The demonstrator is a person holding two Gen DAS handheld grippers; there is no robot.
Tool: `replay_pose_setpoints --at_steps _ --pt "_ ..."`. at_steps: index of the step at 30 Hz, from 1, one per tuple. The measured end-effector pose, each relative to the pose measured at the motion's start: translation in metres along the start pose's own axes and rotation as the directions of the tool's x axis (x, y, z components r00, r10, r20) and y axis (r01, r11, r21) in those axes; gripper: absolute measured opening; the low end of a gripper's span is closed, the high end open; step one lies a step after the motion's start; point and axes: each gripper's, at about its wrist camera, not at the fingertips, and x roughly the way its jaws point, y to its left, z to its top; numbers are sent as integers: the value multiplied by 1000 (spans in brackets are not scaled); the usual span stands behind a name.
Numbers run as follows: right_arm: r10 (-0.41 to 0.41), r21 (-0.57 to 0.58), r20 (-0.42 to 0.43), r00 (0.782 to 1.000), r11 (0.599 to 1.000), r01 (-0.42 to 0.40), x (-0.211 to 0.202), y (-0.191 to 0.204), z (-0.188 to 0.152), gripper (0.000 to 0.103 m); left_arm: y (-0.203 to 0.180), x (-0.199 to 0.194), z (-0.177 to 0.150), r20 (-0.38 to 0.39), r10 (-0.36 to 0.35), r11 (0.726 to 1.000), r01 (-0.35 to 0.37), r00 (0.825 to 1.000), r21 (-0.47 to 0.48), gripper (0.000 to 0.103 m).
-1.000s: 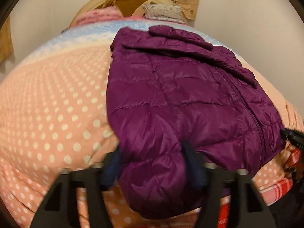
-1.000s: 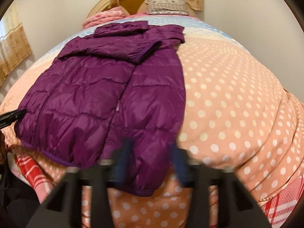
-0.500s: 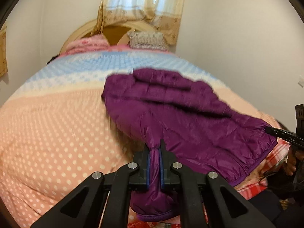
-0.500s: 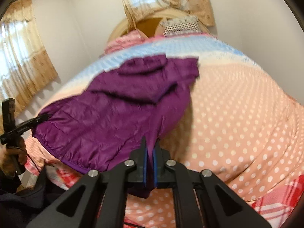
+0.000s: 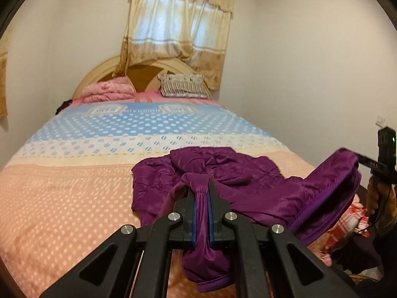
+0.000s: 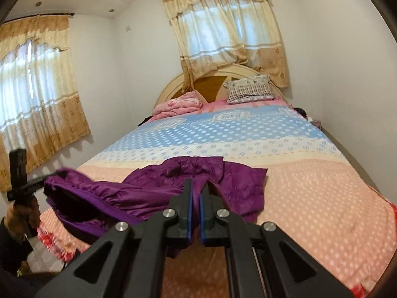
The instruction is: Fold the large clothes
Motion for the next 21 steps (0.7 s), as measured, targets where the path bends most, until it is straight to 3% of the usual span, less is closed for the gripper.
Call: replay_pose_setpoints --at_steps 4,7,8,9,11,12,14,16,21 --pt "-16 56 -38 999 998 18 68 -17 16 6 31 62 10 -42 27 999 -29 999 -39 6" --pt "-43 78 -58 997 996 47 100 -29 21 6 46 96 19 -50 37 998 -40 998 -54 14" --pt "-44 89 -67 997 995 50 104 -33 20 6 46 101 20 -47 62 997 -64 997 -45 28" --pt "-50 96 -77 996 994 57 114 -36 19 6 51 112 25 -41 139 989 -141 989 -44 56" --pt "-62 116 -107 992 990 74 137 -45 20 6 57 114 30 14 214 975 -213 977 -61 80" --pt "-63 129 -120 991 989 78 146 -50 20 6 61 115 32 55 240 969 -236 969 -75 85" --pt "-89 135 -134 987 985 108 166 -56 20 6 67 129 39 65 318 946 -312 946 -88 86" --pt "-138 118 -143 980 981 155 188 -59 23 6 70 142 42 55 353 932 -346 934 -105 86" --pt "-198 162 -177 964 960 227 238 -76 27 6 56 179 41 16 360 930 -357 933 -87 86"
